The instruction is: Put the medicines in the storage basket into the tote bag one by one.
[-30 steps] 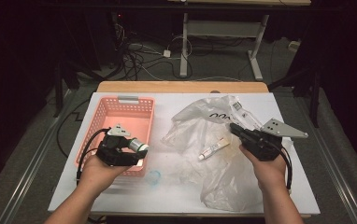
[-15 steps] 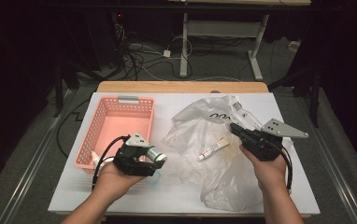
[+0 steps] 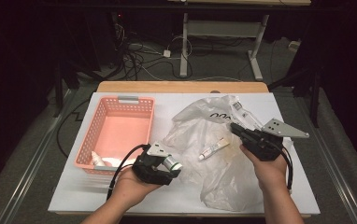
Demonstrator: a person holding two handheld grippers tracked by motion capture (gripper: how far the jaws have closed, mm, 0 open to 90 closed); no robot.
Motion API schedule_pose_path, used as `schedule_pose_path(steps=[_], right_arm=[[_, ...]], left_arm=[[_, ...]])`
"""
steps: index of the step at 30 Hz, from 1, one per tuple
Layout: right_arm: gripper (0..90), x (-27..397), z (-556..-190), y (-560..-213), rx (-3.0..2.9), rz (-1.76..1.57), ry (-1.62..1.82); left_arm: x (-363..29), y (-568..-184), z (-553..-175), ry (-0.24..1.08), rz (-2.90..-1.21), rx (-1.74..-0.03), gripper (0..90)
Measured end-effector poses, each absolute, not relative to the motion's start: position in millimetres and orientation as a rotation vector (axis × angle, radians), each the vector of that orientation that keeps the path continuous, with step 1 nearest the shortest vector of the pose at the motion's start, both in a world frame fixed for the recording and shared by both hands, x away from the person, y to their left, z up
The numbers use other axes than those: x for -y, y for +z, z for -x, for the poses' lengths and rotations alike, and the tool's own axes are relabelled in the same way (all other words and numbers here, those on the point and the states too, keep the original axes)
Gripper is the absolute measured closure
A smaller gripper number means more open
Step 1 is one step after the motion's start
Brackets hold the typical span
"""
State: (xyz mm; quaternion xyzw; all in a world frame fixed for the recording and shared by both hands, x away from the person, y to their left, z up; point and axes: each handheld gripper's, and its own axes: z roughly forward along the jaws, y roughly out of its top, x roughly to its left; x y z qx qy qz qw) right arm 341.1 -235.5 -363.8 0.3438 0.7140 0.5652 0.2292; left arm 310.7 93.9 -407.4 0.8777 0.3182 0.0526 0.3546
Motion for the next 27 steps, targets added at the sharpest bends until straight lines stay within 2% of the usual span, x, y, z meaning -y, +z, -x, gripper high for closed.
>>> schedule_pose_path(steps=[27], right_arm=[[90.0,234,-342,-365,-1.975,-0.943,1.553]], left_arm=[[-28,-426,-331,0.091,-2.218,-0.745,35.4]])
